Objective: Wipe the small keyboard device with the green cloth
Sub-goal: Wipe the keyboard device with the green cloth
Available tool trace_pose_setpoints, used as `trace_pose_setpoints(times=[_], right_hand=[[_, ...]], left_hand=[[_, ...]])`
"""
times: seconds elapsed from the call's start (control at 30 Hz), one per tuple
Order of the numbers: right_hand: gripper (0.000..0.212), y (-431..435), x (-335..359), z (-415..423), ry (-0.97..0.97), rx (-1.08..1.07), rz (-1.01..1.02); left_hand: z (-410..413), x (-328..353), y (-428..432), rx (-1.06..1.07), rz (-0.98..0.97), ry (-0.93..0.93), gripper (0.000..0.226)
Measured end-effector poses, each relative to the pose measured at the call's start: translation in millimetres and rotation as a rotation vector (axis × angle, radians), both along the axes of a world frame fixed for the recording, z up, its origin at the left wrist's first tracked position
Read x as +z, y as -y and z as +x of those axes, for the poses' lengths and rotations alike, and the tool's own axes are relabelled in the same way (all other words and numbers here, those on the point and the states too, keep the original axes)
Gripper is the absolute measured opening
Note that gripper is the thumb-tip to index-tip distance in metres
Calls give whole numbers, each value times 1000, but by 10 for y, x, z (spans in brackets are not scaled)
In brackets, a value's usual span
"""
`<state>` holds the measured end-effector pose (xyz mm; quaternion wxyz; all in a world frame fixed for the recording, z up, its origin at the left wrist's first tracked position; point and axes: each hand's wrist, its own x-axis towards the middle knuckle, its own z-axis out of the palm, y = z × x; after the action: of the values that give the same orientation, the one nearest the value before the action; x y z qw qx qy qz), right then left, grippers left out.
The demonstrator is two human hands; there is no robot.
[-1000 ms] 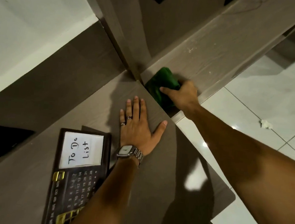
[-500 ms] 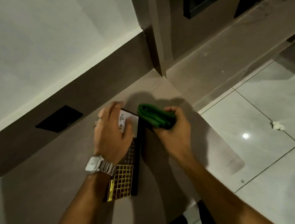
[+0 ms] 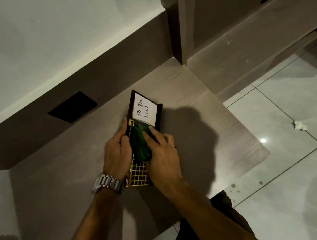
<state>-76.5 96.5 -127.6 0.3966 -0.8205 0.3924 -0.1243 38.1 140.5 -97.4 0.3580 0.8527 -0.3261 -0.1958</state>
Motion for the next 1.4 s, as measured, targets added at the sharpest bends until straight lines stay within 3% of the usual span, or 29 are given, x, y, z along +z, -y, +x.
trace_pose_setpoints(times=[0.2, 0.37, 0.5, 0.63, 0.73, 0.8, 0.93, 1.03, 1.1, 1.2, 1.27, 1.4], right_hand=[[66, -242, 40, -58, -5, 65, 85], [58, -17, 113, 32, -165, 3, 41], [60, -43, 172, 116, 9, 24, 63], [49, 203, 79, 16, -171, -63, 80], [55, 191, 84, -12, -56, 79, 100], [57, 289, 118, 80, -15, 29, 80], [42, 176, 49, -25, -272, 79, 69], [49, 88, 43, -112, -203, 184, 153], [54, 289, 75, 12, -156, 105, 135], [46, 366, 93, 97, -271, 15, 67], [40, 185, 60, 12, -334, 114, 51], [51, 294, 43, -27, -161, 136, 130]], left_hand=[[-137, -163, -256, -22, 19, 61, 55], [-65, -135, -236, 4, 2, 99, 54], [-42, -106, -266, -26, 16, 150, 52], [-77, -121, -174, -29, 20, 145, 54], [-135, -148, -239, -43, 41, 165, 55], [-87, -121, -213, -38, 23, 170, 54], [-91, -140, -174, -41, 61, 167, 55], [-135, -136, -258, -48, 82, 172, 50], [-62, -95, -227, -45, 63, 182, 47], [-56, -116, -154, -66, 58, 190, 48], [-133, -149, -193, -78, 61, 194, 51], [-89, -119, -209, -54, 73, 200, 48]])
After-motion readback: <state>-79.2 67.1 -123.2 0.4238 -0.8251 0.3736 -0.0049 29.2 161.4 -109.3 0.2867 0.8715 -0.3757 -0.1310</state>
